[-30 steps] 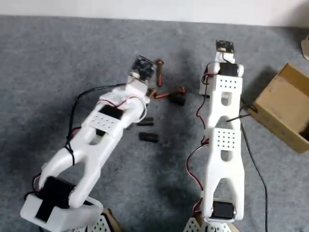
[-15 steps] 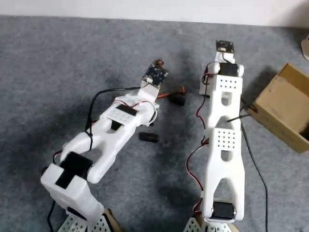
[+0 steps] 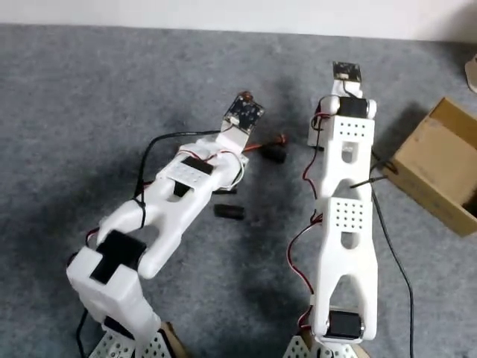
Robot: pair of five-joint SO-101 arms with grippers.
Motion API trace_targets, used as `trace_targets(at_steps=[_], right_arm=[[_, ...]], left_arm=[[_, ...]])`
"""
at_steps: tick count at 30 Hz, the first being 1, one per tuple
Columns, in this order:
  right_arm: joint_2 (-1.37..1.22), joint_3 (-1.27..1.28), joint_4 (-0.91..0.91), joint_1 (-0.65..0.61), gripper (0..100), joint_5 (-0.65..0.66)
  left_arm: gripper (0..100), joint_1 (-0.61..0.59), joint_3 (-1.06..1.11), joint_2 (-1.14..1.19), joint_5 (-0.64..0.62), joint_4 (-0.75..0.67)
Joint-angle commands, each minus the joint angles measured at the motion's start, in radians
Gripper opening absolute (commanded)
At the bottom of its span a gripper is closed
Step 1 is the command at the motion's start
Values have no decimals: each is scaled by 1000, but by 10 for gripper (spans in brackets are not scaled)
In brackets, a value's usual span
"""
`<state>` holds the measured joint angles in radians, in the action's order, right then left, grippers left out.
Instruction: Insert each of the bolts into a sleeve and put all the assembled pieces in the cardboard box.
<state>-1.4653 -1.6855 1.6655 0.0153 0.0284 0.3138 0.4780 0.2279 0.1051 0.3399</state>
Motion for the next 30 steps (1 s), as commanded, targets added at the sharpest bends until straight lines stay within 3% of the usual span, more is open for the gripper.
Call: trace_targets(at_steps=[1, 7, 11, 17, 24, 30], right_arm=[[-15, -62, -39, -25, 7, 9], [-15, -62, -38, -25, 7, 9], [-15, -62, -38, -25, 7, 9], [-15, -62, -38, -25, 7, 9], [-15, -62, -38, -25, 7, 9], [-16, -62, -39, -27, 7, 9]], left_arm=[[140, -2, -111, 58, 6, 2], [137, -5, -355, 213, 2, 230], [136, -19, -441, 277, 0, 305], [130, -28, -400, 239, -68, 310], [109, 44, -335, 170, 9, 288], [109, 15, -331, 99, 52, 288]])
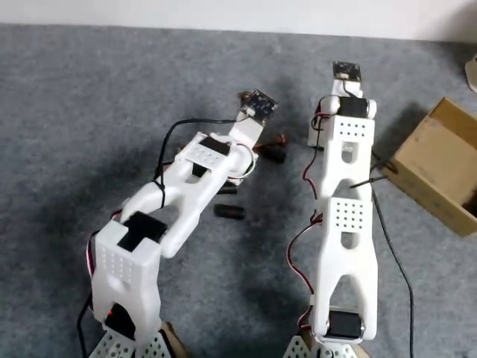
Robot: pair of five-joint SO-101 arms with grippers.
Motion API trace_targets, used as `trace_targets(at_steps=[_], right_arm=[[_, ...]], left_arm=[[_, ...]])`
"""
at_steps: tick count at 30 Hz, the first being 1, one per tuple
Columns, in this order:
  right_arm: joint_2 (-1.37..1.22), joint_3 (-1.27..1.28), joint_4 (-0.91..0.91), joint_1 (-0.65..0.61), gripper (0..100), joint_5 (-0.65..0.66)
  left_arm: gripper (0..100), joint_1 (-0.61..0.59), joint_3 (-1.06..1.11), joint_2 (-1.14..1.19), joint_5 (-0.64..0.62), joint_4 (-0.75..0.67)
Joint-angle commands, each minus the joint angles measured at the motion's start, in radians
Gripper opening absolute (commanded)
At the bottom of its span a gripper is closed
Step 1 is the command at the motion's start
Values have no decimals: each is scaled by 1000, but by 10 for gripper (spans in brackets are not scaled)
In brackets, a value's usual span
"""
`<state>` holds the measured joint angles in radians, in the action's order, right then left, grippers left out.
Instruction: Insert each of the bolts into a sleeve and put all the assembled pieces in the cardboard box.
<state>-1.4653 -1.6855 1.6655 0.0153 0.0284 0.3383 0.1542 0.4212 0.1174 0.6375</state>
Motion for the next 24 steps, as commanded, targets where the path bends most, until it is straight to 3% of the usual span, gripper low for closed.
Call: trace_targets(at_steps=[1, 9, 15, 24], right_arm=[[-16, -62, -39, -28, 7, 9], [-19, -62, -39, -36, 7, 32], [-19, -62, -39, -36, 7, 32], [-19, -62, -38, -36, 7, 35]], left_arm=[[109, -18, -5, -111, 57, -9], [108, -47, 2, -153, 69, -20], [109, -73, 56, -127, 61, -152], [108, -67, 8, -42, 12, -149]])
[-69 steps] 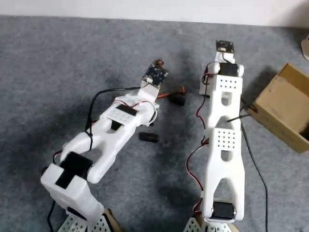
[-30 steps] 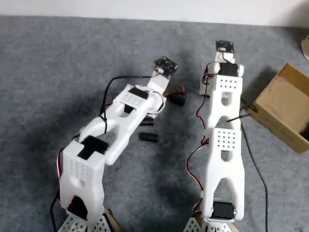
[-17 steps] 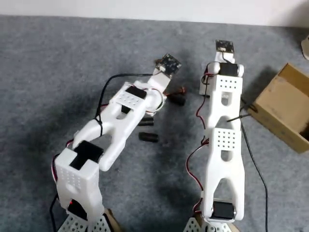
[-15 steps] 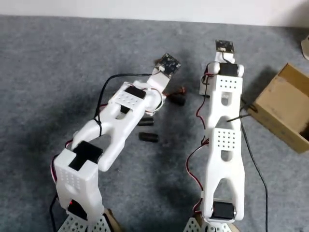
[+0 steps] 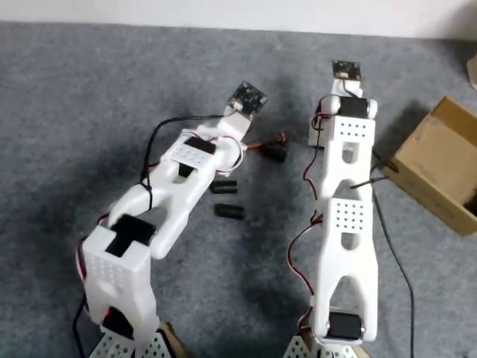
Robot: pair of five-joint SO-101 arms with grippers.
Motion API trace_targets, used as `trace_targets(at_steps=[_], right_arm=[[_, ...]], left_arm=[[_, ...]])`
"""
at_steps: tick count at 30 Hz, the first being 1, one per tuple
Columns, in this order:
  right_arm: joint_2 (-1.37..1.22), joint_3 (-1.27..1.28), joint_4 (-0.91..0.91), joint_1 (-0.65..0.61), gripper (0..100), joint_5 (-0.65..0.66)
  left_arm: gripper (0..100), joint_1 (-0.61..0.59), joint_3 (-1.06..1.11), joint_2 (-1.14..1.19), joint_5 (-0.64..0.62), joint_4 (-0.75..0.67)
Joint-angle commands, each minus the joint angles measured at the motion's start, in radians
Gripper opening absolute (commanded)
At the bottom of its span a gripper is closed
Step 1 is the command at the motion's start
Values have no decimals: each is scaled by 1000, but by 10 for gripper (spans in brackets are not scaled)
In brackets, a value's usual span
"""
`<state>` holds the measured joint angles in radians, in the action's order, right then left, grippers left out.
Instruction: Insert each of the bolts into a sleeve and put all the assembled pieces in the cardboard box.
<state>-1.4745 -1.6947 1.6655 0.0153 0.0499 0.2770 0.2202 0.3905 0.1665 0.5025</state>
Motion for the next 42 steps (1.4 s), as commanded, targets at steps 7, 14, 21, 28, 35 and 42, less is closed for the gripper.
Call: trace_targets(at_steps=[7, 14, 21, 28, 35, 42], right_arm=[[-10, -53, -30, -36, 7, 14], [-10, -53, -28, -36, 7, 14], [-10, -53, -27, -36, 7, 14], [-8, -53, -28, -36, 7, 14], [-8, -53, -30, -36, 7, 14], [-10, -53, -31, -36, 7, 14]], left_arm=[[109, -4, -54, -4, -77, -14], [108, -8, -56, 2, -192, 20], [102, -12, -246, 134, -229, 221], [4, -22, -387, 231, -230, 341], [6, -24, -332, 142, -221, 341], [6, -24, -191, -27, -81, 339]])
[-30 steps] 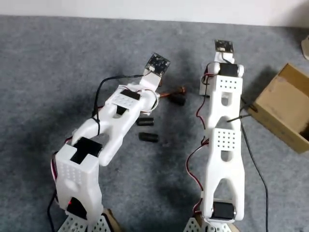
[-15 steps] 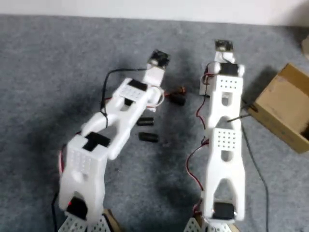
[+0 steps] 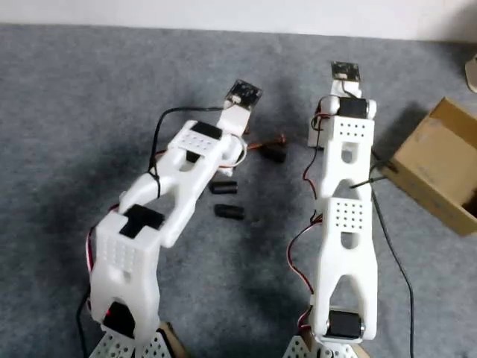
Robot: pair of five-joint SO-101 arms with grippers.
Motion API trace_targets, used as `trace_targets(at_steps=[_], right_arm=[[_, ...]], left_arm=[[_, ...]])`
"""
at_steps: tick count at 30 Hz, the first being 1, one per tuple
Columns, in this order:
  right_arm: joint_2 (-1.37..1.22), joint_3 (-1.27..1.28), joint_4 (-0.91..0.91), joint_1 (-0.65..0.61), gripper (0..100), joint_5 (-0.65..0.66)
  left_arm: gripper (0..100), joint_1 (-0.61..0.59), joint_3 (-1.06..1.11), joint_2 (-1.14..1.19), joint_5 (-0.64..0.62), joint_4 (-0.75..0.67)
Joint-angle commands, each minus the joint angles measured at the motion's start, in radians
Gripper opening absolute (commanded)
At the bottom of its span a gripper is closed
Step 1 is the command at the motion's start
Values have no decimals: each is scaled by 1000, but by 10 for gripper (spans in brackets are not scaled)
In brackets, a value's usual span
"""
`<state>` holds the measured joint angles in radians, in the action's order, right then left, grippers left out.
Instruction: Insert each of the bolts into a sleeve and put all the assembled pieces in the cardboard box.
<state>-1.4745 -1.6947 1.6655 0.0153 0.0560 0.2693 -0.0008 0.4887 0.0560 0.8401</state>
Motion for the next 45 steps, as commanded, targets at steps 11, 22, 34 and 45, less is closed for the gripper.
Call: trace_targets(at_steps=[11, 22, 34, 45], right_arm=[[-10, -53, -31, -36, 7, 8], [-10, -53, -31, -36, 7, 8], [-10, -53, -31, -36, 7, 9], [-10, -53, -30, -36, 7, 9]], left_arm=[[6, -12, 211, -272, 453, 9], [11, 41, 269, -272, 491, 9], [112, 64, 268, -272, 489, 9], [110, 81, 263, -252, 488, 2]])
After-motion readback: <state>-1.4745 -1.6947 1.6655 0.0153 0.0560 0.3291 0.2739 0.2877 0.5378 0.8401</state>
